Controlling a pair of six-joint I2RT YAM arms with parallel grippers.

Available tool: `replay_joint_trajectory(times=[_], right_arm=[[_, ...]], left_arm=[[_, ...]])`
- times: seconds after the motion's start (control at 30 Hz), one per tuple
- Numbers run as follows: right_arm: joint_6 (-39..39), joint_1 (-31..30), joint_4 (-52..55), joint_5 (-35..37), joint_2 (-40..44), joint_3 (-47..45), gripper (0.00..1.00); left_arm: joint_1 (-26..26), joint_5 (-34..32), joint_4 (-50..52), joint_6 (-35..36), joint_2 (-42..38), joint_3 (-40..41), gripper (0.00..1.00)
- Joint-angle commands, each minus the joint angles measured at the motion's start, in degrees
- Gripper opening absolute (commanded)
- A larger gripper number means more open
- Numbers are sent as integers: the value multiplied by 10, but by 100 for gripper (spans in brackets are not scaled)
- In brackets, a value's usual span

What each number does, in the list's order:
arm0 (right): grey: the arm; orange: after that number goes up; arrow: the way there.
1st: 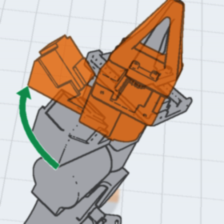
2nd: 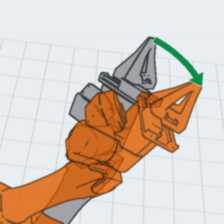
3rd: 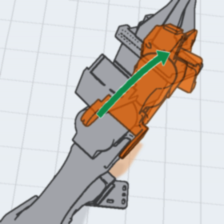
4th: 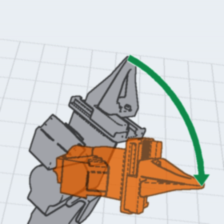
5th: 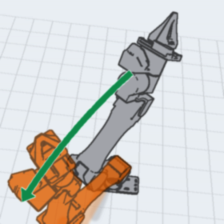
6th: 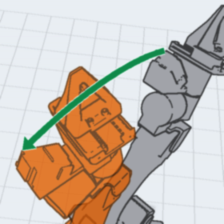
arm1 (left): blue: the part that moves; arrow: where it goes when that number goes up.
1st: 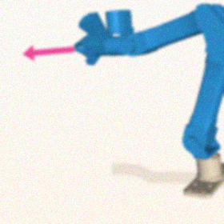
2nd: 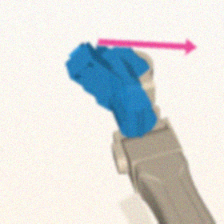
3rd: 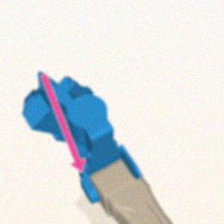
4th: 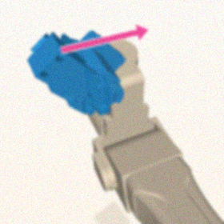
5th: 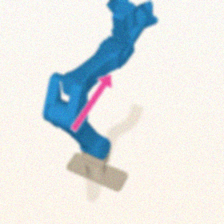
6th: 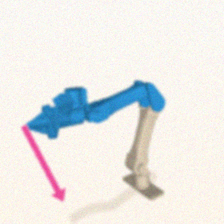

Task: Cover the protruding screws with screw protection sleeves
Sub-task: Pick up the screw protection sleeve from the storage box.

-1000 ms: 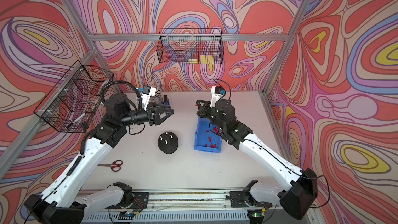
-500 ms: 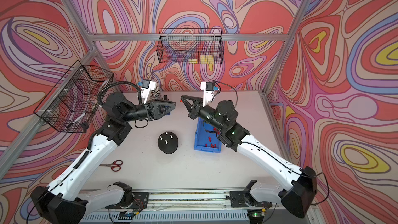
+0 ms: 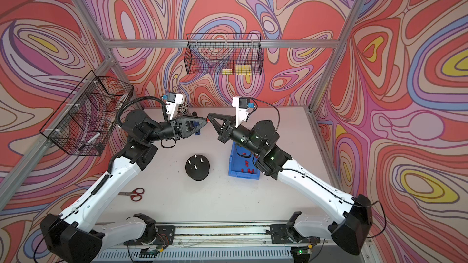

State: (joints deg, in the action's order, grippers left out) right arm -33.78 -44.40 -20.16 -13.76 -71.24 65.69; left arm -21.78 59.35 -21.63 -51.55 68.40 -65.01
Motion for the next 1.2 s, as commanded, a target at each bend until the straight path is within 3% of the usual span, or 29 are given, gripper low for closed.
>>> replay_joint_trajectory(times=[0.0,0.5,0.7,0.77,0.93,1.03,1.17], right_arm=[[0,-6,-6,3,4,6,0],[-5,-19,-24,6,1,2,0],[-6,-21,-15,1,1,5,0],[-5,-20,-5,0,2,7,4],[7,-20,14,-2,12,11,43],[28,-21,49,-2,20,27,53],[69,-20,120,-11,33,62,56]], left_arm=[[-2,2,-41,-14,-8,8,31],[-3,1,-33,-7,-20,14,2],[-3,-18,-16,11,-31,16,0],[-3,-25,-4,23,-36,16,0],[-4,-30,8,47,-50,27,0],[-3,-23,32,76,-61,29,0],[-3,-15,93,139,-77,20,0]])
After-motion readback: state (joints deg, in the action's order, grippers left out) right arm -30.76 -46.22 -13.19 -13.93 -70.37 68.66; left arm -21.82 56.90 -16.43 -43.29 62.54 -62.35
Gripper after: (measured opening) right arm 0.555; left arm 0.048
